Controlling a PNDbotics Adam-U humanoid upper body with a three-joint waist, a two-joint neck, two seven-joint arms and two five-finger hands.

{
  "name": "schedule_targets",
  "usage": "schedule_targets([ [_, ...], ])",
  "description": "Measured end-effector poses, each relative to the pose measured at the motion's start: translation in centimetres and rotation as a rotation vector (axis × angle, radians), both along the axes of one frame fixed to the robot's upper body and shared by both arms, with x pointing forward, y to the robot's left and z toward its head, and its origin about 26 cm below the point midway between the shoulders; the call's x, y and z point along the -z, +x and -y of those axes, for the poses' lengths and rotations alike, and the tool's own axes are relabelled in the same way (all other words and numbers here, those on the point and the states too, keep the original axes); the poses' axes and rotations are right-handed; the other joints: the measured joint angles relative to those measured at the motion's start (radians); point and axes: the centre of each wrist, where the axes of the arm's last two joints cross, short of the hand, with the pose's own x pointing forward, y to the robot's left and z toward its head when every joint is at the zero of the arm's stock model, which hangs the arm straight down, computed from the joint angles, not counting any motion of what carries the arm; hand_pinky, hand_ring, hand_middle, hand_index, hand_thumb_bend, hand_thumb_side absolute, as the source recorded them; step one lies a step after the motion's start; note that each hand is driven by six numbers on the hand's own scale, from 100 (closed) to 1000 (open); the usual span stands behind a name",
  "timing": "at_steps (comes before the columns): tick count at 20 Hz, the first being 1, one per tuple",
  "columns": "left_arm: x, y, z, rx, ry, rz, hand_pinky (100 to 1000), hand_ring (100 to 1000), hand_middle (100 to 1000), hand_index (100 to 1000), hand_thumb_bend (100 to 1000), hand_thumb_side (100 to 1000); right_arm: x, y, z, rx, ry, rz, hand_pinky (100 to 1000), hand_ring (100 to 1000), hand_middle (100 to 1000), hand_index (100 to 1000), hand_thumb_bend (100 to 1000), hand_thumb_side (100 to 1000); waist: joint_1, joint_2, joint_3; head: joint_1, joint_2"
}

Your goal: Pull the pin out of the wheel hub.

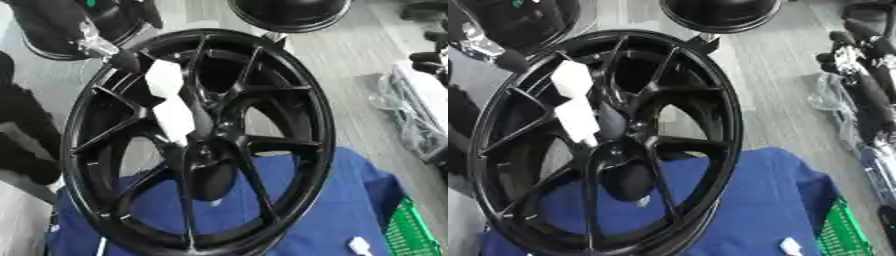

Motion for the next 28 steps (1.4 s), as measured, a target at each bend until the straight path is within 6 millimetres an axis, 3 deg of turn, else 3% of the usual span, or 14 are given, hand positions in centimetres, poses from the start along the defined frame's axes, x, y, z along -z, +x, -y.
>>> schedule_targets([
  [13,1.3,0.7,1.6,0.042,0.04,-0.007,829,878,804,824,630,537,0.0,0.0,-0.1,-0.007,-0.004,-0.001,764,702,793,898,100,545,0.001,-0.001,-0.006,0.0,-0.001],
  [20,1.2,0.6,1.9,0.048,0.077,0.043,851,890,821,839,655,408,-0.1,0.1,-0.2,-0.013,-0.005,0.001,764,702,793,898,100,548,0.002,-0.001,-0.008,0.004,-0.001],
  [25,0.9,1.0,2.1,0.035,0.105,0.09,851,889,827,843,652,403,-0.1,0.1,-0.2,-0.014,-0.006,0.001,764,702,793,899,100,549,0.002,-0.001,-0.009,0.013,-0.002],
  [28,1.1,1.4,2.2,0.027,0.119,0.101,856,887,827,846,706,364,-0.2,0.1,-0.2,-0.016,-0.006,0.002,764,702,793,899,100,550,0.002,-0.001,-0.01,0.022,-0.002],
])
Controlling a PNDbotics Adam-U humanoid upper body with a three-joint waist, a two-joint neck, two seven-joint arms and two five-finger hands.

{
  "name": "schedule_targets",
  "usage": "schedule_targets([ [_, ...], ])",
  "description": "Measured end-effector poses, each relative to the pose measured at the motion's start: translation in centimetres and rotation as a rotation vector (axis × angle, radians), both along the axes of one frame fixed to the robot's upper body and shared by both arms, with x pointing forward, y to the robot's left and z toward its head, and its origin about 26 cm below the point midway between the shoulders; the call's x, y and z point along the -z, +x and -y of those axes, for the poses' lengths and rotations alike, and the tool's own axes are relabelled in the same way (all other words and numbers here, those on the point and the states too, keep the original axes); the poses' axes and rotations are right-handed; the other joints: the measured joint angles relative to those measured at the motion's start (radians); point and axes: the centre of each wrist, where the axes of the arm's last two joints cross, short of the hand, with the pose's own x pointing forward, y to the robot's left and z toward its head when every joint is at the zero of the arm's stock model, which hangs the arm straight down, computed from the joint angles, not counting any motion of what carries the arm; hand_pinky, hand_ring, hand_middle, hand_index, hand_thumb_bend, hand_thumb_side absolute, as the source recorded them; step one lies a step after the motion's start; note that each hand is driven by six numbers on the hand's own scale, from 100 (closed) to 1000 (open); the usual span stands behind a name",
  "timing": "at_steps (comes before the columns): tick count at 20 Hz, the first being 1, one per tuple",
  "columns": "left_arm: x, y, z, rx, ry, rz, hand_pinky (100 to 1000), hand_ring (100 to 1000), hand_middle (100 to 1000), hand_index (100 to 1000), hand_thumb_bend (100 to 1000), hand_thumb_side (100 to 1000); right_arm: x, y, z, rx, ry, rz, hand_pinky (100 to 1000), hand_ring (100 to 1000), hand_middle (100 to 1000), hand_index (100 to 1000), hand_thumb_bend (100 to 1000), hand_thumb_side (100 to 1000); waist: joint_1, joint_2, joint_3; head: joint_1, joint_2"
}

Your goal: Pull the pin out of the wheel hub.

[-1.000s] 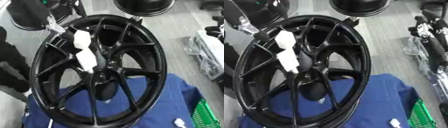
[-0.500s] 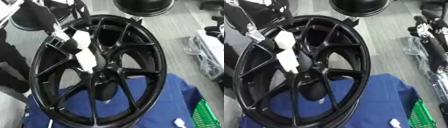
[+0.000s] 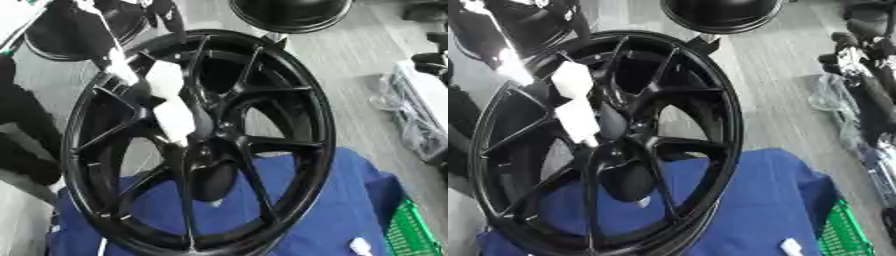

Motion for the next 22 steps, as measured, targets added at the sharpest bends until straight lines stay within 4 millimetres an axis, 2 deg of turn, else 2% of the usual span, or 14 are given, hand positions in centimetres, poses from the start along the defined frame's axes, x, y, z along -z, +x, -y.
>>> schedule_targets([
  [9,0.5,1.1,0.1,-0.016,0.053,0.051,860,889,829,849,730,348,0.0,0.0,0.0,-0.001,-0.001,-0.001,764,703,794,899,100,550,0.0,-0.002,-0.001,0.011,0.0],
  [10,0.6,1.2,0.1,-0.018,0.054,0.052,858,886,825,849,739,311,0.0,0.0,0.0,-0.001,-0.001,-0.001,764,703,794,899,100,553,0.0,-0.002,-0.001,0.011,0.0],
  [12,0.7,1.3,0.0,-0.022,0.06,0.055,860,886,826,850,745,309,0.0,0.0,0.0,-0.002,-0.001,-0.002,765,703,794,899,100,554,0.0,-0.002,-0.002,0.011,0.0],
  [22,2.3,2.3,1.2,-0.014,0.08,0.033,845,877,802,829,704,320,0.0,0.0,-0.1,-0.006,-0.003,-0.005,765,703,795,900,100,556,0.0,-0.002,-0.007,0.014,0.0],
])
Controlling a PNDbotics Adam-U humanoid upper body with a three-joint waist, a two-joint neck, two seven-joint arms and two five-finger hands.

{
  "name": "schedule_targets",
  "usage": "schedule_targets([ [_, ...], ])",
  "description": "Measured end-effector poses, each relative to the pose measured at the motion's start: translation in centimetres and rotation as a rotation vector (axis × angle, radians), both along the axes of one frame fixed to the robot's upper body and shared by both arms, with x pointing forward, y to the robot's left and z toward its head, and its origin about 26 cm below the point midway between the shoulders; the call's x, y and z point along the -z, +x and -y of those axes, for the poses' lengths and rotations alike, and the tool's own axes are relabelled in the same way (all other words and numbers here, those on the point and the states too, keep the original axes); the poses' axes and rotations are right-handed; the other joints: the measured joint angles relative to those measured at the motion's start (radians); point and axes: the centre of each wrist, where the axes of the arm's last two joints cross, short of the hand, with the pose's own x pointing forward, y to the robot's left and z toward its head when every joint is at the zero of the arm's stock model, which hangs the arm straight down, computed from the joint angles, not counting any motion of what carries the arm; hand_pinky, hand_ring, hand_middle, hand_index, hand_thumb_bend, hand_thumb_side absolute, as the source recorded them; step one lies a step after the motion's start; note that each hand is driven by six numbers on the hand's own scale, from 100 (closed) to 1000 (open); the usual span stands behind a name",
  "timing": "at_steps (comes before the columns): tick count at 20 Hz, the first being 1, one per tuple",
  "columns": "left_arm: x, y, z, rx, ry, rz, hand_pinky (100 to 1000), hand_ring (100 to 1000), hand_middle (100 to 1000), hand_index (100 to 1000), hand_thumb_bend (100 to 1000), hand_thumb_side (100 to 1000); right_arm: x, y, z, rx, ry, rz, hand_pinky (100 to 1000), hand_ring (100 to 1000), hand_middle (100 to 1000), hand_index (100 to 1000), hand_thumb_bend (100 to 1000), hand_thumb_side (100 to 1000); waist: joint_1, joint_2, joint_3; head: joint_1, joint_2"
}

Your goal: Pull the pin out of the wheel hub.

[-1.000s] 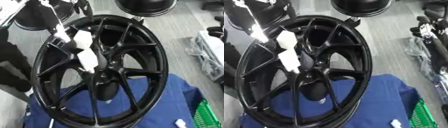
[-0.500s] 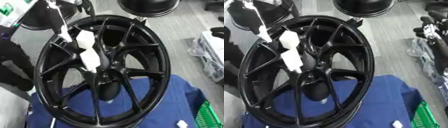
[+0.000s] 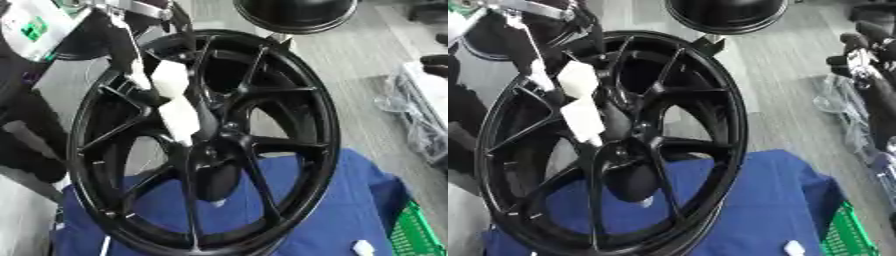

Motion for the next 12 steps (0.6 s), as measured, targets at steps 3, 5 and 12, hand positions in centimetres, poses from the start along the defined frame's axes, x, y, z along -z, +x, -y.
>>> schedule_targets([
  [3,0.36,0.25,0.09,-0.003,0.003,-0.009,835,866,787,816,678,312,0.01,0.0,-0.04,-0.001,0.0,0.0,765,703,795,900,100,555,0.0,0.0,-0.001,0.0,0.0],
  [5,0.55,0.4,0.15,-0.004,0.001,-0.015,825,855,770,800,656,310,0.01,0.01,-0.04,-0.001,0.0,0.0,765,704,795,900,100,556,0.0,0.0,-0.001,0.0,0.0],
  [12,1.11,0.82,0.15,-0.006,-0.018,-0.059,778,788,679,715,498,275,-0.01,0.01,-0.05,-0.002,0.0,0.0,765,704,795,900,100,557,0.001,0.0,-0.004,0.001,0.0],
])
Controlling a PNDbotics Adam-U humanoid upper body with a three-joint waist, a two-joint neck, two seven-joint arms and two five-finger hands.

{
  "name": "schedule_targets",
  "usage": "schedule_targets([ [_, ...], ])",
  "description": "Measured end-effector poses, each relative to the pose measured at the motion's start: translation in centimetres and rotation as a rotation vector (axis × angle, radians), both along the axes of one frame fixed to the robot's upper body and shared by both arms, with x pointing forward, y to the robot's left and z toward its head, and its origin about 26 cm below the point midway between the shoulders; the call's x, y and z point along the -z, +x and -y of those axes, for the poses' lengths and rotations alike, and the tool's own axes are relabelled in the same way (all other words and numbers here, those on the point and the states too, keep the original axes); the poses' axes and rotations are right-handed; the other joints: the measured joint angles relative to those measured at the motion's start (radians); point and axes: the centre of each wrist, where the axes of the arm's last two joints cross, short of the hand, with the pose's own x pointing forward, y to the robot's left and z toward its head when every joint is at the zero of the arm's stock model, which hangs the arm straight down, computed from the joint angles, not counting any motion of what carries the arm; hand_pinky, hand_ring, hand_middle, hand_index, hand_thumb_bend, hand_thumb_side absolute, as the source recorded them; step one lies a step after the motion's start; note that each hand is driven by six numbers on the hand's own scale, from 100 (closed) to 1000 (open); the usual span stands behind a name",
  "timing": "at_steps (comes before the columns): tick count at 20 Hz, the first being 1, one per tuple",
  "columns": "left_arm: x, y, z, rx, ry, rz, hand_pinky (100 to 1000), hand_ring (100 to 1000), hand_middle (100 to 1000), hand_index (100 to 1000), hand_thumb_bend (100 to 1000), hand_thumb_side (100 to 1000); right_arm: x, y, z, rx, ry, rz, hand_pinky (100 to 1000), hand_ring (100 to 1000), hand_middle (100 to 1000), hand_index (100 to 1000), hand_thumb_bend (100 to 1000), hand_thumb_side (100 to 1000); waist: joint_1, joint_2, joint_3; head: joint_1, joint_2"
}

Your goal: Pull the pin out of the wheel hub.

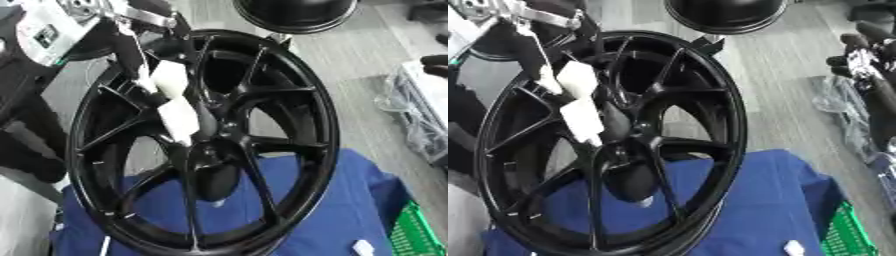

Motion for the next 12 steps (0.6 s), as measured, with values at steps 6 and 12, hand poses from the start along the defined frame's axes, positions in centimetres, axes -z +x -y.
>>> schedule_targets([
  [6,0.18,-0.01,0.13,-0.003,-0.016,-0.041,753,751,618,593,351,160,-0.09,0.04,-0.03,-0.001,0.0,0.003,765,704,795,900,100,558,0.002,0.0,0.0,0.001,0.001],
  [12,0.26,-0.13,0.34,-0.004,-0.009,-0.045,704,670,529,475,214,100,-0.13,0.05,-0.05,-0.001,0.0,0.005,765,705,795,900,100,562,0.003,-0.002,-0.001,0.004,0.001],
])
